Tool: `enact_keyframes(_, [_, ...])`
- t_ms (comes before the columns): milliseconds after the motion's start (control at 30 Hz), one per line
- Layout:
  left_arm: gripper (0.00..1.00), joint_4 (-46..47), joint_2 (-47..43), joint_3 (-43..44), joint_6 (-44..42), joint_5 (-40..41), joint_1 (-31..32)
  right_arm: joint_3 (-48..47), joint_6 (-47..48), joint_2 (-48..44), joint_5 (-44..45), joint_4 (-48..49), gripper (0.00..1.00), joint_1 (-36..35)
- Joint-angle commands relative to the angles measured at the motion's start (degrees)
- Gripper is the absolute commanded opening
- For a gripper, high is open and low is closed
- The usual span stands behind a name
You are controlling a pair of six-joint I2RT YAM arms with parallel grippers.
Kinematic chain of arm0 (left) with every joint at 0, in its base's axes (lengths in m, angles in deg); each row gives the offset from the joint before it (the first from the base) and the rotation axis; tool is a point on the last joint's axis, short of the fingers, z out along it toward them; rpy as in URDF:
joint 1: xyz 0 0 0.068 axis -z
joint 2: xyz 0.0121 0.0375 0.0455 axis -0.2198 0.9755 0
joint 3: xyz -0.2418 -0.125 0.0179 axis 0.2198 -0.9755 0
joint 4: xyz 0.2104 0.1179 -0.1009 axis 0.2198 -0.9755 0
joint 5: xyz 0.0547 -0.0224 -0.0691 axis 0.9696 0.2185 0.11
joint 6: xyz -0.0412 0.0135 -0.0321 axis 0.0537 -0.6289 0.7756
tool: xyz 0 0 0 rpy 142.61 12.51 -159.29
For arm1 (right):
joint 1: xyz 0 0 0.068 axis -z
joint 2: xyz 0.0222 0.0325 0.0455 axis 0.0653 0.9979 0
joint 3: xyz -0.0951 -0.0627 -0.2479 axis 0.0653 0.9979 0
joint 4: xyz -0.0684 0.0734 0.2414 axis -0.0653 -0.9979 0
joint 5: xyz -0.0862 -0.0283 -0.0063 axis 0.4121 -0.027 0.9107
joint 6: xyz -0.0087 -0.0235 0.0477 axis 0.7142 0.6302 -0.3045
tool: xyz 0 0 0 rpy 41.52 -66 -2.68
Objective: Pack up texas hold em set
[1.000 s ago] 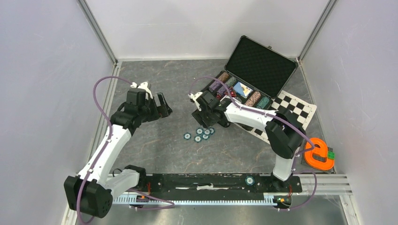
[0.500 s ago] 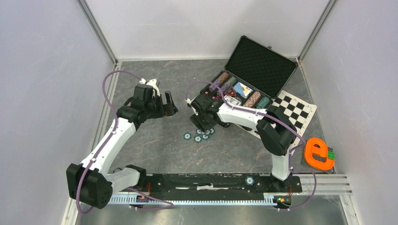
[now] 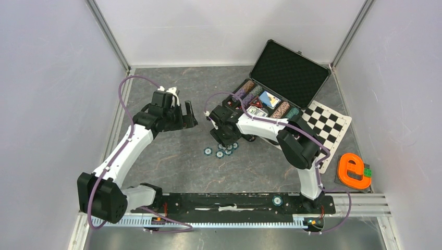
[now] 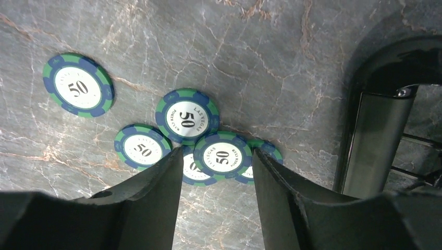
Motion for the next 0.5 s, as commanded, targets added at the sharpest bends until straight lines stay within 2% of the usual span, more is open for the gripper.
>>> enact_keyframes(0, [1.00,-0.52,-0.24,2.26,-2.28,0.87,0.19,-2.60,-0.57,1.30,-0.50,-0.63,0.54,0.17])
enact_keyframes(67, [1.00,-0.53,-0.24,2.16,-2.34,0.88,0.19,-2.69,-0.44,1.23,0.19,-1.20,0.47,0.24])
enact_keyframes(467, [1.00,-0.53,1.37,2.66,-1.78,-0.24,0.19,-0.51,-1.28,-2.12,3.50,-2.31,0.44,2.26])
